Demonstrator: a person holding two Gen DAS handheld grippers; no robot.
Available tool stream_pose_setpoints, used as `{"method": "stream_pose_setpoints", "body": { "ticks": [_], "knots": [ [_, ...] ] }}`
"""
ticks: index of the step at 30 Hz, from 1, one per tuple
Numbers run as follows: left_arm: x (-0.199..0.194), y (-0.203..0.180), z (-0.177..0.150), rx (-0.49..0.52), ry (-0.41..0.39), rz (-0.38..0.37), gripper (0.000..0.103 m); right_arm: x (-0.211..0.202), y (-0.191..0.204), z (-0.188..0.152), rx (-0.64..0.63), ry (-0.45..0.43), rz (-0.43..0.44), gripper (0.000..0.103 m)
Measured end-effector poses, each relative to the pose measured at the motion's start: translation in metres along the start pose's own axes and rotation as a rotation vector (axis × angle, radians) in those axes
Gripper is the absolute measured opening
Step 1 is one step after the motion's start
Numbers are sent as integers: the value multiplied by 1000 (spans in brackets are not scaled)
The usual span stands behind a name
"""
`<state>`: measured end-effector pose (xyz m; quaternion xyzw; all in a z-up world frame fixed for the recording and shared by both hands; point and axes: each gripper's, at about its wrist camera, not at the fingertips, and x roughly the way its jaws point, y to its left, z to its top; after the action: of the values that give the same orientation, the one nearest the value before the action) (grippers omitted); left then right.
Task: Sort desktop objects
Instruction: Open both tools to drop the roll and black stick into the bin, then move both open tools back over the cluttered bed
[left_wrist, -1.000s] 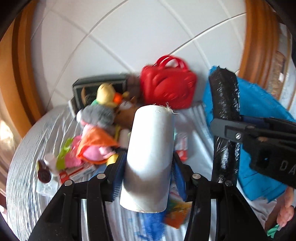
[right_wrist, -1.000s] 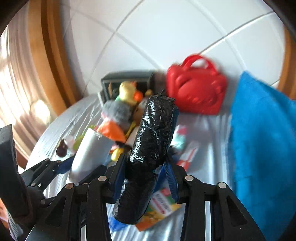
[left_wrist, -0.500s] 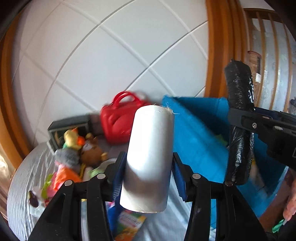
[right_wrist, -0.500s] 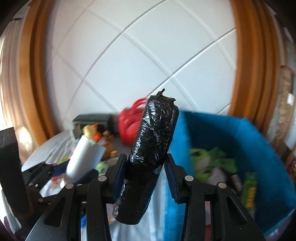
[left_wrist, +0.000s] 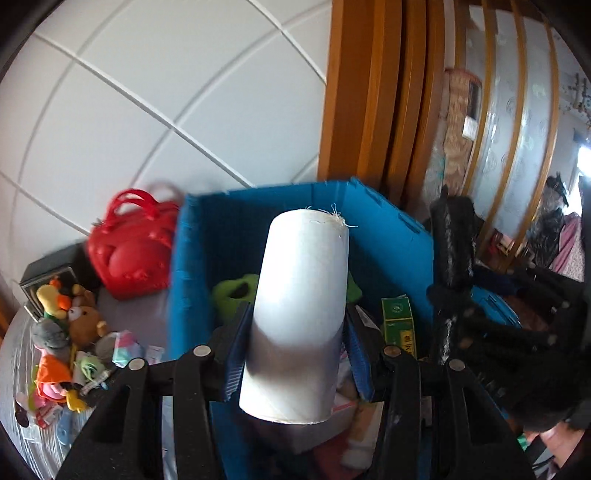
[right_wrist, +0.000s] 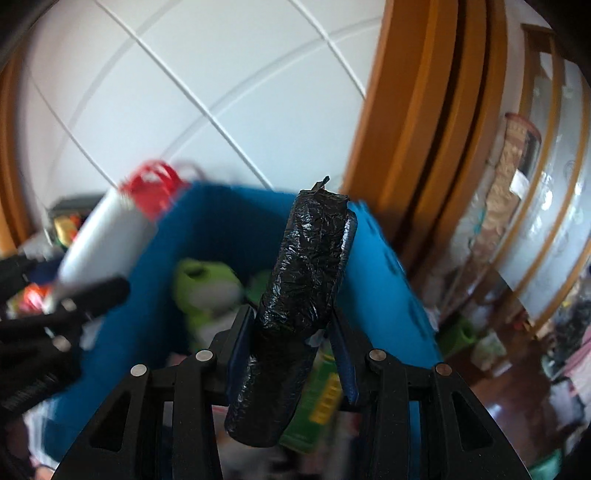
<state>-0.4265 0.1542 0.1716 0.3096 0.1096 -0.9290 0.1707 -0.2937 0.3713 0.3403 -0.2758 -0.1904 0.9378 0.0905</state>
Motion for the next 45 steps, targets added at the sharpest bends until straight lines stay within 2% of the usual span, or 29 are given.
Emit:
{"method": "stream_pose_setpoints", "body": {
  "ticks": [3,10,16,21,29,31,33,34,37,39,40,43,45],
  "knots": [
    [24,-20,7,22,40,40,47,28,-23,-5,-9,75,27,41],
    [65,-33,2,31,131,65,47,58,-40,-17,-57,151,75,41],
    [68,-44,-2,82,118,97,48,78,-41,-17,-73,187,97,41],
    [73,-42,-6,80,140,105,52,84,-40,-20,-74,202,101,41],
    [75,-38,-8,70,160,103,52,80,-39,-22,-98,204,42,44],
    [75,-39,-8,73,161,103,52,75,-41,-19,-94,189,34,49],
    [71,-39,-9,74,159,97,52,67,-43,-18,-98,174,21,63],
    [70,-39,-9,74,158,96,52,64,-43,-18,-103,168,14,65],
    [59,-38,-10,66,142,81,52,50,-43,-20,-105,143,14,80],
    [50,-37,-11,65,127,75,52,40,-43,-21,-101,125,22,97],
    [46,-37,-12,64,120,70,53,35,-42,-22,-99,112,31,102],
    [32,-36,-15,58,94,66,55,17,-42,-24,-90,79,40,103],
    [18,-34,-16,57,62,70,62,6,-40,-25,-80,57,49,103]
  ]
}}
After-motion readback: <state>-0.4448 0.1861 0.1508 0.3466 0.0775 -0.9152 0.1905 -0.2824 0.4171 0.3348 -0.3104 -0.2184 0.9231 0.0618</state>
